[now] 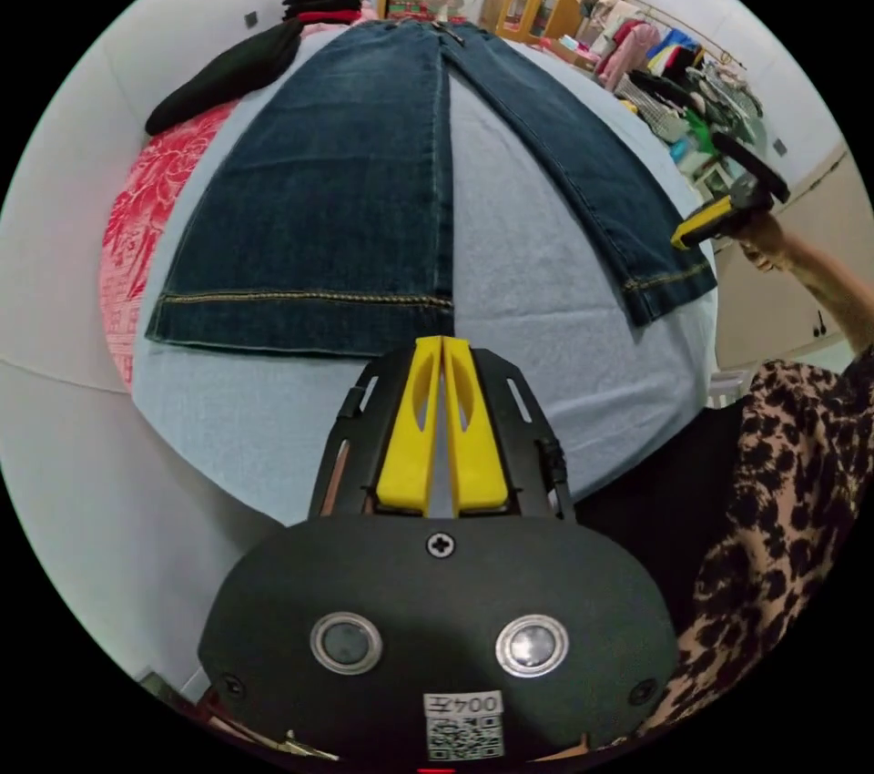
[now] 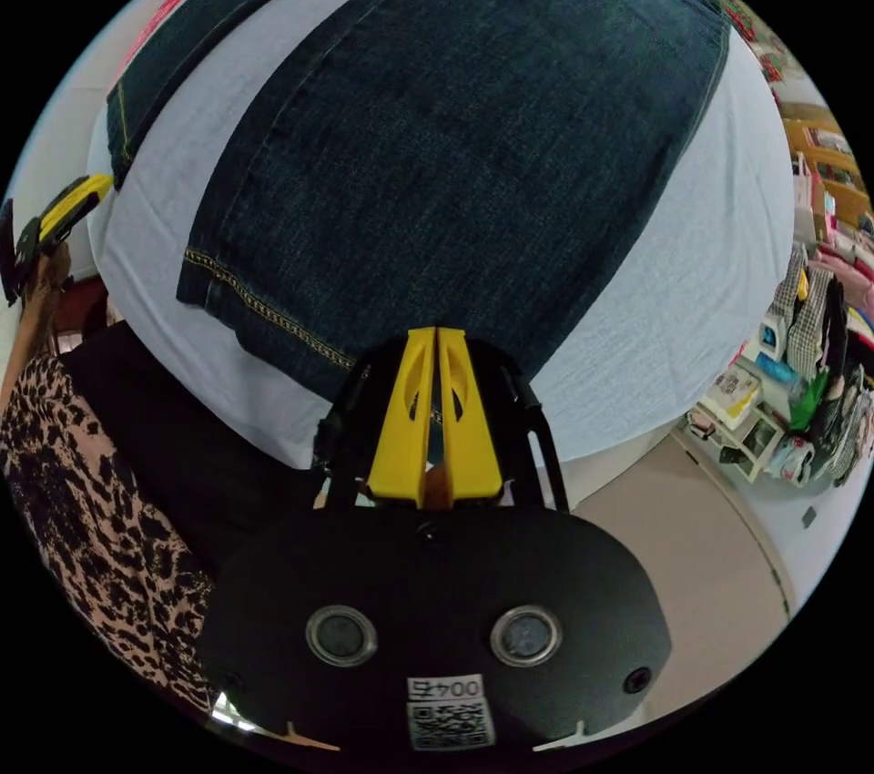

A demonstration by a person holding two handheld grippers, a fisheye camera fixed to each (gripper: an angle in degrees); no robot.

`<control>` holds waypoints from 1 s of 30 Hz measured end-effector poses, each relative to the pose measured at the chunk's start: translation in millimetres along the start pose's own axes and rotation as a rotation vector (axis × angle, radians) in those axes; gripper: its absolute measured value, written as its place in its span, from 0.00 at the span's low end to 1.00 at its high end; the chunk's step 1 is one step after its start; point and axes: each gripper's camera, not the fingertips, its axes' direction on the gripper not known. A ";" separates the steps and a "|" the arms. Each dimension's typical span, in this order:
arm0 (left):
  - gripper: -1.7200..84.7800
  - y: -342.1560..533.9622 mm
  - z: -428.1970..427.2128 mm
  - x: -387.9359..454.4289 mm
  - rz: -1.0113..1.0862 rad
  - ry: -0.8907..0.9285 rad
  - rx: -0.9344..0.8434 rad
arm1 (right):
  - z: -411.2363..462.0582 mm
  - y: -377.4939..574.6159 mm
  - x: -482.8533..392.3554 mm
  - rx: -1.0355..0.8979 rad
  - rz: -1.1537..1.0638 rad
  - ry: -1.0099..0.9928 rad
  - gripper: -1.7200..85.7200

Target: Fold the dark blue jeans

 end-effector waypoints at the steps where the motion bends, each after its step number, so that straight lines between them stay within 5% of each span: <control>1: 0.04 2.4 -11.0 -20.6 -0.024 -0.008 0.038 | 2.0 -2.1 3.4 0.005 0.020 -0.017 0.02; 11: 0.13 0.8 -60.7 -275.3 -0.384 -0.013 0.109 | 14.8 -14.2 24.4 0.042 0.158 -0.043 0.01; 26: 0.12 -5.8 -52.4 -417.7 -0.289 -0.011 0.024 | 27.1 11.9 99.6 0.216 0.302 -0.124 0.02; 30: 0.12 -4.5 -51.6 -441.8 -0.286 0.012 0.035 | 19.7 26.3 144.0 0.308 0.354 -0.519 0.06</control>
